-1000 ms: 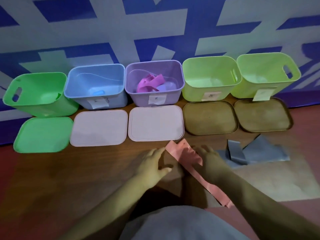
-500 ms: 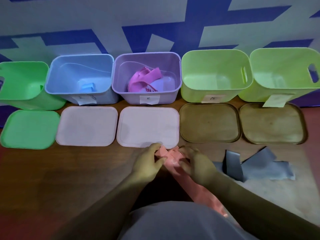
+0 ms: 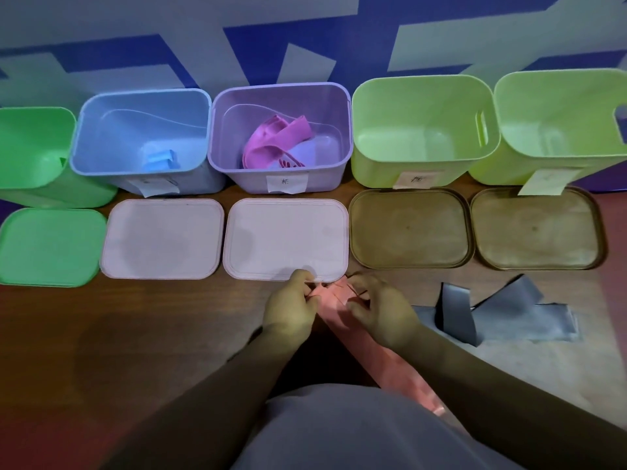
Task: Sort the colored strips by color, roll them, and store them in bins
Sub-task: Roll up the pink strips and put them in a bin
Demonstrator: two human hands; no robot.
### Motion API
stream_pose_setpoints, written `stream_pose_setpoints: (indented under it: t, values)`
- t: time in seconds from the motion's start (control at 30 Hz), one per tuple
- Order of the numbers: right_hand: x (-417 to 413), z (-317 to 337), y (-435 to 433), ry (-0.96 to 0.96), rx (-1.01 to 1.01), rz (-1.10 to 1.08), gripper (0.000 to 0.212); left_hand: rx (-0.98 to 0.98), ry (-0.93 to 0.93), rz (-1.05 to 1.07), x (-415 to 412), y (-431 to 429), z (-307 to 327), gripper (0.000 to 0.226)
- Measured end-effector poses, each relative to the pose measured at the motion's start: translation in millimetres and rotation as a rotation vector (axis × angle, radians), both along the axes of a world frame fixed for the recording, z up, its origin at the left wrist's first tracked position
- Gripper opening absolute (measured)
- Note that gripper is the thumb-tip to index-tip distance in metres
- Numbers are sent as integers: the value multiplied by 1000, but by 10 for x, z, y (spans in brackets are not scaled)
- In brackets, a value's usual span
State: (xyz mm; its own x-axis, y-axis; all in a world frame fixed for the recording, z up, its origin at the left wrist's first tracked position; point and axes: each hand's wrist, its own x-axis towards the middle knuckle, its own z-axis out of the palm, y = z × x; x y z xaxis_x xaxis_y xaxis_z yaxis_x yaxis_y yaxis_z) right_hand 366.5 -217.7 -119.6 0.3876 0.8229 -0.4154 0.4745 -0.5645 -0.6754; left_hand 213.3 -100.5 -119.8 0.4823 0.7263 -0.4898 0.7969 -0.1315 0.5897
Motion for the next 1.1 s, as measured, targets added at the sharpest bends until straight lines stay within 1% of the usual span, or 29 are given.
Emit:
stream_pose_setpoints:
  t: [0.1, 0.23, 0.4, 0.53, 0.67, 0.77, 0.9, 1.0, 1.1]
  values:
    - [-2, -8, -21, 15, 11, -32, 39, -60, -44, 38, -11, 1, 28, 27]
    - [-10, 28, -5, 32, 28, -41, 37, -116, -111, 116, -120, 0, 107, 33]
    - [-38, 73, 47, 53, -7, -28, 36, -166, -218, 222, -311, -16, 278, 36]
    - [-87, 115, 68, 30, -29, -45, 39, -187, -304, 263, -494, -34, 405, 38]
    - [-129, 153, 68, -15, -21, -20, 43, -188, -379, 287, -667, -43, 519, 35]
    - [-144, 190, 49, -70, -81, 5, 43, -167, -396, 287, -781, -32, 583, 33]
    - [-149, 194, 2, -202, -191, 133, 28, -156, -443, 288, -928, -43, 687, 32]
    - [-191, 228, -29, -265, -255, 173, 34, -130, -457, 242, -1048, -75, 755, 25]
    - [-263, 284, -54, -268, -327, 159, 45, -135, -450, 244, -1166, -112, 795, 22]
